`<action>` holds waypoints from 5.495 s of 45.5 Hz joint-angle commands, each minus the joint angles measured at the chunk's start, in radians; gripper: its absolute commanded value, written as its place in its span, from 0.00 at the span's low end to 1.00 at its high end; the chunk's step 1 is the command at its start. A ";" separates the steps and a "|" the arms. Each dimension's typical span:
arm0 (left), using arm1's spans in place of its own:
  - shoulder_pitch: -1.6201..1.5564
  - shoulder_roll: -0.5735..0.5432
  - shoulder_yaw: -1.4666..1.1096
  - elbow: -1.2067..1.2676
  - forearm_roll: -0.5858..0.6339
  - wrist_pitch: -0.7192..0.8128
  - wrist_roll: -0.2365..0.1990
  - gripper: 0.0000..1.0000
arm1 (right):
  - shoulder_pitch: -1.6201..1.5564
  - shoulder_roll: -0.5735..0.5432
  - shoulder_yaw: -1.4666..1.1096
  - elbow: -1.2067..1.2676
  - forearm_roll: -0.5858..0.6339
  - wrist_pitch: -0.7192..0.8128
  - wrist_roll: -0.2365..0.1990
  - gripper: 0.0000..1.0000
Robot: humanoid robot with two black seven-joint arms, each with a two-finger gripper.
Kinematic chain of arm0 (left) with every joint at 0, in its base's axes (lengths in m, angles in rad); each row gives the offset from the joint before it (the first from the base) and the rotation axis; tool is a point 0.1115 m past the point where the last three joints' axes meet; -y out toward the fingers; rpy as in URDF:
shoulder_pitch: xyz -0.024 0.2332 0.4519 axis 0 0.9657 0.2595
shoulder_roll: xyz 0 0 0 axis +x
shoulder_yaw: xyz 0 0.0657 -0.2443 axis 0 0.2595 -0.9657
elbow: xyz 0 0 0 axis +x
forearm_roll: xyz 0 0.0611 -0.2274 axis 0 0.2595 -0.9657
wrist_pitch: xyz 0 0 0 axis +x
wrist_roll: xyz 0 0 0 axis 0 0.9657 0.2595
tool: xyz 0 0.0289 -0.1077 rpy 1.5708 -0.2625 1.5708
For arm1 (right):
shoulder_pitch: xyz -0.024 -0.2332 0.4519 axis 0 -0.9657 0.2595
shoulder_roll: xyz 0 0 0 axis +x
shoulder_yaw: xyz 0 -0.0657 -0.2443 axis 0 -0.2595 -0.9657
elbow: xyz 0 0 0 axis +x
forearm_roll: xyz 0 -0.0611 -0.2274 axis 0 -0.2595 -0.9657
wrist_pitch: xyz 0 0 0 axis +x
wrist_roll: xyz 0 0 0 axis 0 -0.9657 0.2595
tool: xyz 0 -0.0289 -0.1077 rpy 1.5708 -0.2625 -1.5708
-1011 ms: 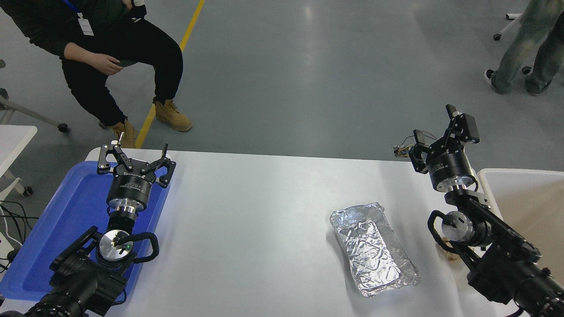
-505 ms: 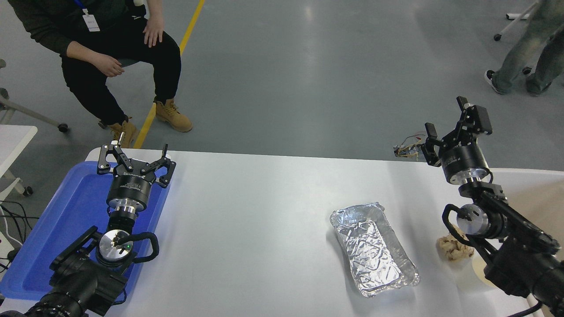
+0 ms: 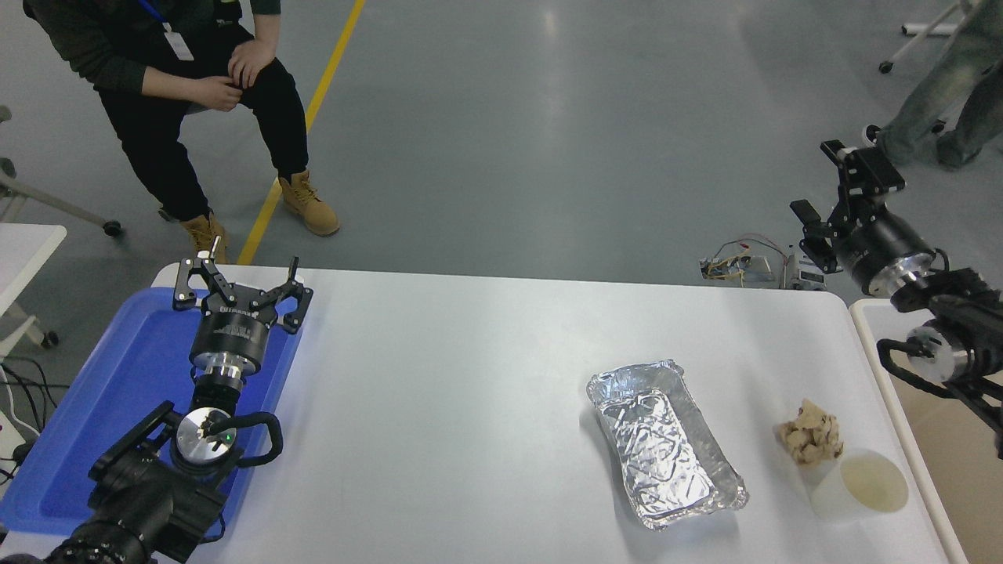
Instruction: Pick up paper cup place in dustbin
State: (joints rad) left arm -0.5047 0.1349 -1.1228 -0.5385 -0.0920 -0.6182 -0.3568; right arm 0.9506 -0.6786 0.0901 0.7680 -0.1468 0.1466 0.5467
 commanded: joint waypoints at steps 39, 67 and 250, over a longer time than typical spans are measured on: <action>0.000 0.000 0.000 0.000 0.000 0.000 0.001 1.00 | 1.149 0.168 -1.471 0.241 -0.100 0.620 -0.258 1.00; 0.000 0.000 -0.002 0.000 0.000 0.000 -0.001 1.00 | 1.235 0.410 -1.541 0.519 -0.125 0.556 -0.310 1.00; 0.000 0.000 0.000 0.000 0.000 -0.002 -0.001 1.00 | 1.128 -0.164 -1.501 0.356 -0.560 0.427 -0.245 0.00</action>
State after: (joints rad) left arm -0.5049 0.1350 -1.1228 -0.5385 -0.0920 -0.6182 -0.3559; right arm 1.7970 -0.8238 -1.3300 1.1092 -0.6991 0.4183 0.2956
